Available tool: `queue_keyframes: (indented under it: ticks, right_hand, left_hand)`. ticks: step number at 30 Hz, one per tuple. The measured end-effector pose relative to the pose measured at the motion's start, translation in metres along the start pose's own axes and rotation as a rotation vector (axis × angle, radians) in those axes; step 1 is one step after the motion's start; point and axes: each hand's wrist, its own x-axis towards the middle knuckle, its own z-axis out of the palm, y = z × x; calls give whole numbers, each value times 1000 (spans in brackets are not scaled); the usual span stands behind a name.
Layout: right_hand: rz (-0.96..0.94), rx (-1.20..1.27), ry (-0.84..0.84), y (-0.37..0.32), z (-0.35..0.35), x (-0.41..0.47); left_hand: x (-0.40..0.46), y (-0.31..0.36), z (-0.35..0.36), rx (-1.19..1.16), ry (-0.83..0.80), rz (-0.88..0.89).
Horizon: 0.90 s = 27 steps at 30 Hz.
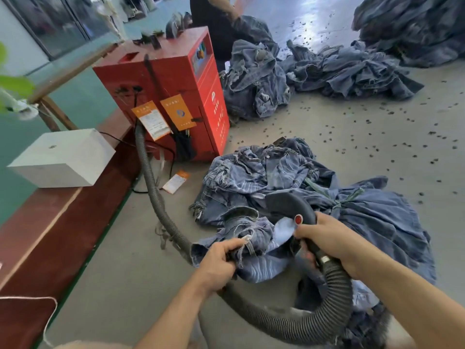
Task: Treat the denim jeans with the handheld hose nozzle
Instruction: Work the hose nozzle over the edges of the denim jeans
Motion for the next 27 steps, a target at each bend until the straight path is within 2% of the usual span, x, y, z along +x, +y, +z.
queue_keyframes:
  ticks: [2,3,5,8,10,14,17,20,22,25,27]
  right_hand:
    - [-8,-24,9,5,-9,-6]
    - [-11,-44,12,7,-11,-10]
    - [-16,-51,0,9,-13,-16]
    - [-11,-64,-30,12,-11,-23]
    - [0,-80,-35,14,-8,-27]
    - [-33,-130,-12,14,0,-28]
    - [-51,-126,-40,13,4,-30]
    - [2,-195,-136,15,14,-33]
    - [-1,-330,-170,20,29,-28]
    - [-91,-417,-69,19,43,-6]
    - [-69,-294,18,13,36,9]
  left_hand:
    - [-3,-3,-4,-132,-37,-41]
    - [-4,-1,-5,-272,-67,-92]
    - [-4,5,-1,-350,-70,-143]
    - [0,6,11,-105,41,-164]
    - [1,5,14,-115,76,-182]
    - [7,5,11,-419,219,-295]
    - [11,0,11,-598,248,-352]
    - [12,-3,14,-561,214,-316]
    - [12,-3,18,-475,261,-271]
    - [9,-2,19,-292,281,-186]
    - [7,-3,15,-184,259,-140]
